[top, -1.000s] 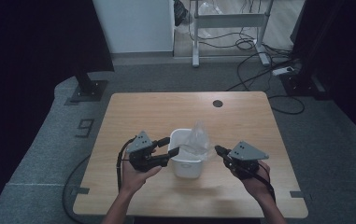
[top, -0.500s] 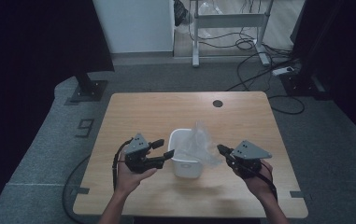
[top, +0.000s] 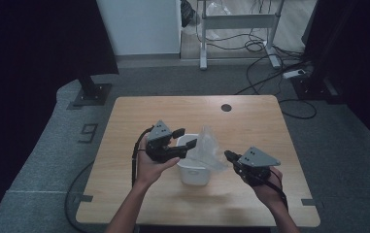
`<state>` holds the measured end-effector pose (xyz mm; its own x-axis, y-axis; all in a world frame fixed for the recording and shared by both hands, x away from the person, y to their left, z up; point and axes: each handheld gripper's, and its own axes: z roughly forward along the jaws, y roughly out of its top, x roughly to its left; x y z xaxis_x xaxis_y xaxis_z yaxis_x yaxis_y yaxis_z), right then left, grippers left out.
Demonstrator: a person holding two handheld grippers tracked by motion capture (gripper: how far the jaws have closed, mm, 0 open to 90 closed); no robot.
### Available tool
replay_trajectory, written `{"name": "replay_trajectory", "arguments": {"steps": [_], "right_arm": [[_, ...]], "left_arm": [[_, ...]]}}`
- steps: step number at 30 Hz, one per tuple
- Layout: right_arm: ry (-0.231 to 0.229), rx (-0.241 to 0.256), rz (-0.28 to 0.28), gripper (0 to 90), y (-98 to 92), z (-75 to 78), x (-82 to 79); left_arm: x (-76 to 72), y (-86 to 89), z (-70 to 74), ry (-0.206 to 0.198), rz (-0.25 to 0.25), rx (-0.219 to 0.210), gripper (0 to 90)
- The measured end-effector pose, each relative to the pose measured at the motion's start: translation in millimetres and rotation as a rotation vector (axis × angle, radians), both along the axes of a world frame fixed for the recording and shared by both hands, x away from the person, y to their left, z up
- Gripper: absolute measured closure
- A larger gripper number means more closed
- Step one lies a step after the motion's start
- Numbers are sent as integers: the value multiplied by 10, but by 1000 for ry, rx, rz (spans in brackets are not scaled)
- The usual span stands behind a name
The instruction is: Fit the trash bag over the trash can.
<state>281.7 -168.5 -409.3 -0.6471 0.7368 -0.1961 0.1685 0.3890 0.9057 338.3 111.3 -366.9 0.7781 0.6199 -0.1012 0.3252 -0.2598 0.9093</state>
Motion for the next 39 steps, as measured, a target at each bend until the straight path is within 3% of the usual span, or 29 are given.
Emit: {"name": "replay_trajectory", "arguments": {"steps": [6, 13, 16, 23, 29, 32, 34, 36, 39], "right_arm": [[-7, -10, 4, 877, 6, -2, -13], [-11, -12, 8, 874, 24, 12, -19], [-14, -12, 7, 871, 21, 19, -21], [-12, -16, -2, 870, 4, 7, -12], [-13, -16, -3, 859, -2, 8, -20], [-18, -18, -5, 798, -10, 19, -33], [-34, -11, -20, 704, -29, 46, -59], [-55, 12, -40, 613, -51, 83, -95], [-92, 72, -56, 560, -108, 193, -156]], "left_arm": [[63, -158, -36, 27, 12, 21, 389], [29, -247, -125, 42, 2, 49, 388], [-15, -286, -163, 21, 18, 99, 504], [-29, -298, -229, 57, 1, 109, 816], [-21, -275, -269, 63, -4, 90, 900], [-38, -257, -267, 45, 0, 80, 900], [-57, -240, -267, 30, 1, 71, 900], [-78, -225, -271, 18, 0, 64, 900], [-97, -208, -276, 12, 0, 57, 900]]}}
